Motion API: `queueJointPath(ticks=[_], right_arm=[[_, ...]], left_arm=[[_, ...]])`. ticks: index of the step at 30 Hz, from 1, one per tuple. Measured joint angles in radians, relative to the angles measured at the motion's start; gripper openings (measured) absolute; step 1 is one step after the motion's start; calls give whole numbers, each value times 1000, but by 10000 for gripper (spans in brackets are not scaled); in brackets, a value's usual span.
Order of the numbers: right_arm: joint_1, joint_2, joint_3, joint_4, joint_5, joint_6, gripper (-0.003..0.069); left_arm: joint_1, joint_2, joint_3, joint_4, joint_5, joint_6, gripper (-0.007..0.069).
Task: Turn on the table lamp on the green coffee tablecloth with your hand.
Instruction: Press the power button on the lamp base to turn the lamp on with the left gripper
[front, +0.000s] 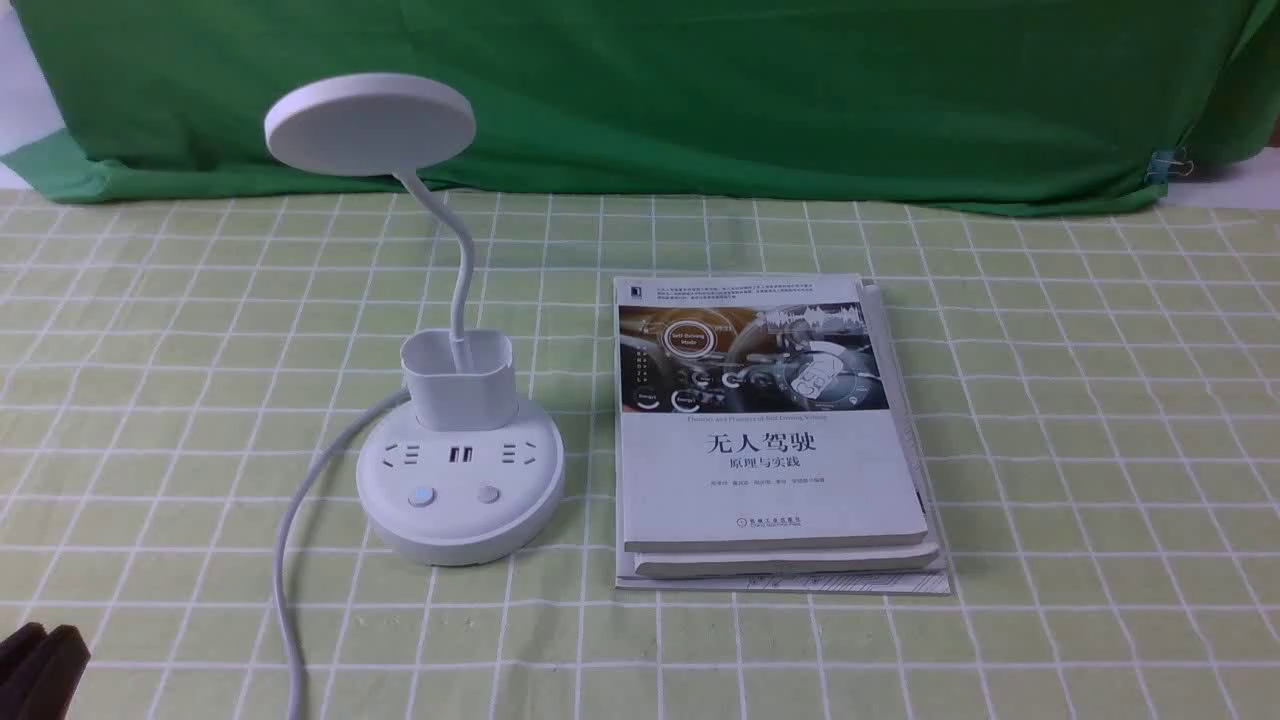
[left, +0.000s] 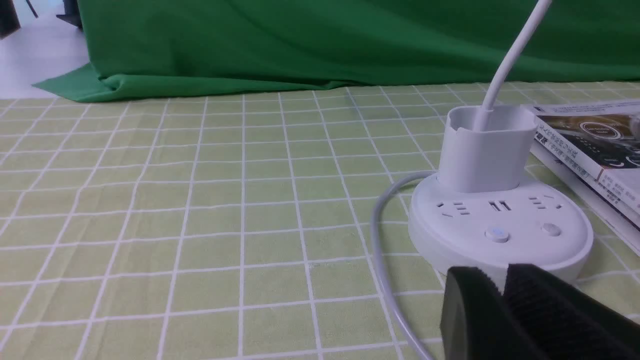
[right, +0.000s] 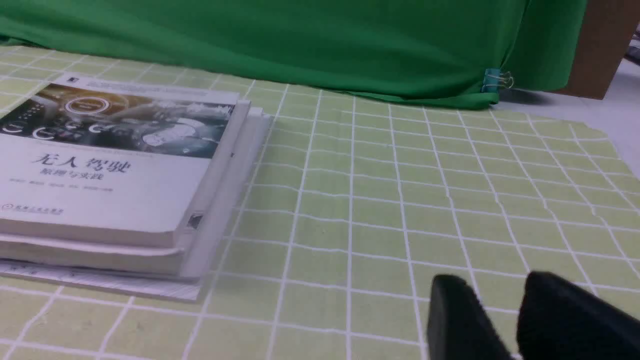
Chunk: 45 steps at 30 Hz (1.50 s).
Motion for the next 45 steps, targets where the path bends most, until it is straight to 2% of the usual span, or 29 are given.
queueJointPath(ticks=[31, 39, 45], right_arm=[[0, 0, 0, 0, 0, 0, 245], [0, 0, 0, 0, 0, 0, 245], [0, 0, 0, 0, 0, 0, 245]], left_arm=[[0, 0, 0, -5, -22, -10, 111], [0, 0, 0, -62, -153, -20, 121], [0, 0, 0, -143, -408, -119, 128]])
